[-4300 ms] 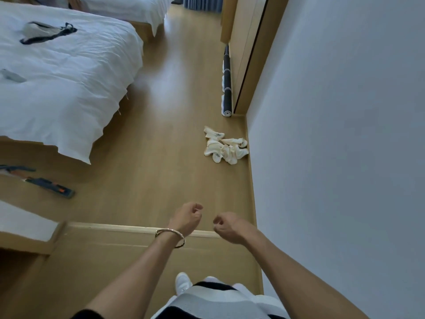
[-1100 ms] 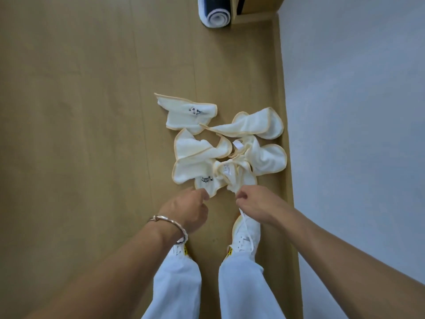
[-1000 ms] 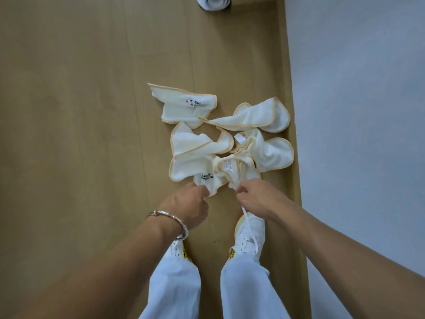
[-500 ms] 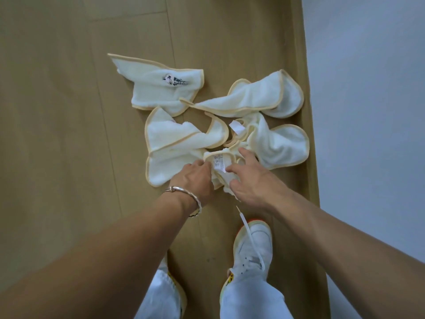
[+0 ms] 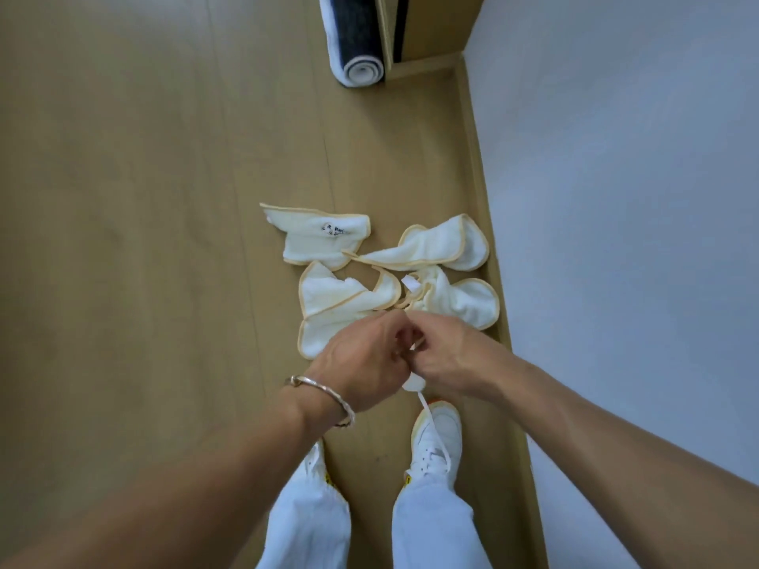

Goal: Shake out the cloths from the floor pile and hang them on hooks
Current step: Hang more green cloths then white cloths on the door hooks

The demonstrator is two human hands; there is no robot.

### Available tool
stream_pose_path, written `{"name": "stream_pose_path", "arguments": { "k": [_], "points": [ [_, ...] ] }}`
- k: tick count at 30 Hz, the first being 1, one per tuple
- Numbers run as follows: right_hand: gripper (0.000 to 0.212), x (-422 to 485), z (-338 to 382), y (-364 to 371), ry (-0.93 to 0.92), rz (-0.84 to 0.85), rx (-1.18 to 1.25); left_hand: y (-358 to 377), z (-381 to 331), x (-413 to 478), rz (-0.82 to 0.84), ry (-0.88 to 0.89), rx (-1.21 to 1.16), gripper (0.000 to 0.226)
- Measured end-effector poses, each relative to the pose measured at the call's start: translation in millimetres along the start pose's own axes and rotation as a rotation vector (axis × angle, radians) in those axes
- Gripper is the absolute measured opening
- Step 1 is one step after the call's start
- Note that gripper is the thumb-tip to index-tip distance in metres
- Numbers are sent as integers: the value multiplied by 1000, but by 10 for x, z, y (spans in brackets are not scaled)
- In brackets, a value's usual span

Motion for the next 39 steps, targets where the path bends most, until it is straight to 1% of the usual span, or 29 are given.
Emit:
{"name": "stream_pose_path", "arguments": {
  "k": [2,4,7,10,11,14,16,18,20,22,25,27,29,31,34,36,39],
  "points": [
    [12,-192,365,-305,-44,-38,15,-373,-203,-168,-19,3,-33,20],
    [9,-428,758,-571,-82,-33,29,-794,-421,-378,-52,-9,-65,20],
    [18,-890,1352,-914,-84,-34,0,-1397,-841,-845,-100,15,-89,22],
    [23,-1496,2049,-1232,-109,-56,-21,-1971,-1238,-1500,-119,55,-164,11],
    [26,-1706,2259,-1333,-116,-58,-46,-2151,-1351,-1729,-118,69,-164,14],
    [37,-2303,2868,-1614,-131,-82,-115,-2639,-1645,-2383,-117,130,-9,25],
    [40,-2662,3279,-1731,-148,-109,-144,-2900,-1772,-2786,-114,130,36,23],
    [38,-2952,3655,-1772,-166,-127,-157,-3123,-1915,-3178,-135,143,-25,16],
    [40,-3237,4023,-1780,-203,-176,-140,-3368,-2031,-3605,-202,170,-99,25],
    [42,-3452,4326,-1777,-235,-212,-153,-3550,-2057,-3963,-250,196,-182,34],
    [39,-3614,4802,-1807,-249,-178,-335,-3790,-1970,-4310,-328,213,-301,39],
    [37,-3665,5137,-1841,-259,-173,-472,-3934,-1879,-4459,-382,185,-337,37],
    [33,-3699,5486,-1824,-315,-188,-540,-4104,-1781,-4632,-453,160,-362,32],
    [30,-3713,5759,-1741,-382,-188,-585,-4239,-1652,-4816,-528,133,-373,32],
    [29,-3711,5996,-1536,-465,-141,-613,-4297,-1384,-5030,-582,75,-412,31],
    [29,-3700,6087,-1392,-535,-103,-575,-4262,-1216,-5143,-597,47,-491,27],
    [30,-3654,6171,-1200,-639,-38,-498,-4136,-1044,-5314,-647,-24,-560,28]
  ]
}}
Point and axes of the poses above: each hand's wrist, its own x-axis towards the middle knuckle, its own y-axis out of the palm, z = x × y, the point moved 9 cm from there along x, towards the middle knuckle, and after that the axes turned 12 degrees about -y, right-handed, at the moved point
